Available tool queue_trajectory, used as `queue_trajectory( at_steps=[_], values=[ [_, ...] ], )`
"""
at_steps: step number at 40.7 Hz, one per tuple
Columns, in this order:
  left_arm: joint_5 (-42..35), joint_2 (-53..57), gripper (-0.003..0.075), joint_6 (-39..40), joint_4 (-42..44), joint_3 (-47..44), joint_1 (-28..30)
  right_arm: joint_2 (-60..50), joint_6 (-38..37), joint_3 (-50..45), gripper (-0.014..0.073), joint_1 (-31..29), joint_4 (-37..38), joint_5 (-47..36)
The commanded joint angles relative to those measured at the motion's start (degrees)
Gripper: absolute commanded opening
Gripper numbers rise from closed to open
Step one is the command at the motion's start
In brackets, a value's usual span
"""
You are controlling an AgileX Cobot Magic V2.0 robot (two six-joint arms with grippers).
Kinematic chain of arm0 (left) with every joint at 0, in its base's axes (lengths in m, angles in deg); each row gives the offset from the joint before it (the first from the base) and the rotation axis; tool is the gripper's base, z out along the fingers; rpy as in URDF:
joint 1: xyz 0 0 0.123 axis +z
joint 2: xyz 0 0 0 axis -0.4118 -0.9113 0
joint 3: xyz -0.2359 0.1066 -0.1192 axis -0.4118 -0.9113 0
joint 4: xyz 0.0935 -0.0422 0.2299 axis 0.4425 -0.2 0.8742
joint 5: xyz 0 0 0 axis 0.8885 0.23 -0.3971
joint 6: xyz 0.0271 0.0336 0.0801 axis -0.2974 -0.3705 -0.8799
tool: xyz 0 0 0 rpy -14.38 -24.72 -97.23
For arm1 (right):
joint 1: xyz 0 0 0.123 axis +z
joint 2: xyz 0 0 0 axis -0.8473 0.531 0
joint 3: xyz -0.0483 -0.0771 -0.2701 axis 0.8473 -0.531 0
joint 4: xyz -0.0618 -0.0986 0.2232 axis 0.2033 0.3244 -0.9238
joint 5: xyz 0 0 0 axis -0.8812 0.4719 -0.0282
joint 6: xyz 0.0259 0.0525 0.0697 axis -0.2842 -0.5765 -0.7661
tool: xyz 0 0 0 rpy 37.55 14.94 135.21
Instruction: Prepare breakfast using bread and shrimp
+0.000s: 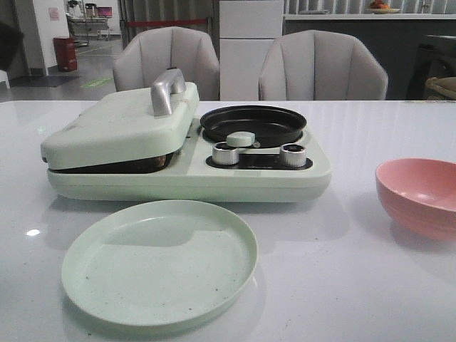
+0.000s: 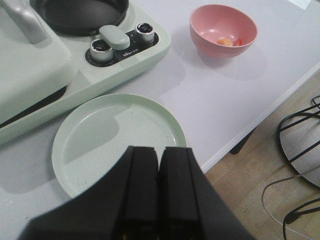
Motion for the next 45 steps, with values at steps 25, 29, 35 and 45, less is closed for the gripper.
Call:
queue_trajectory(
  at_steps=[25,29,35,45],
  values=[
    [4.8,9.4,0.0101,12.7,13.9,1.7,-0.3,0.1,0.2,1.5,0.0440,-0.1,-0.1,-3.7],
    [5.4,9.4,0.0101,12.7,13.9,1.7,-0.3,0.1,0.2,1.5,0.0440,-0.1,-0.1,-3.7],
    [5.4,9.4,0.0101,12.7,13.9,1.7,-0.3,0.1,0.2,1.5,0.0440,-0.1,-0.1,-3.7],
    [5.4,9.4,0.0101,12.7,13.9,1.7,-0.3,0.1,0.2,1.5,0.0440,-0.1,-0.1,-3.8]
  ],
)
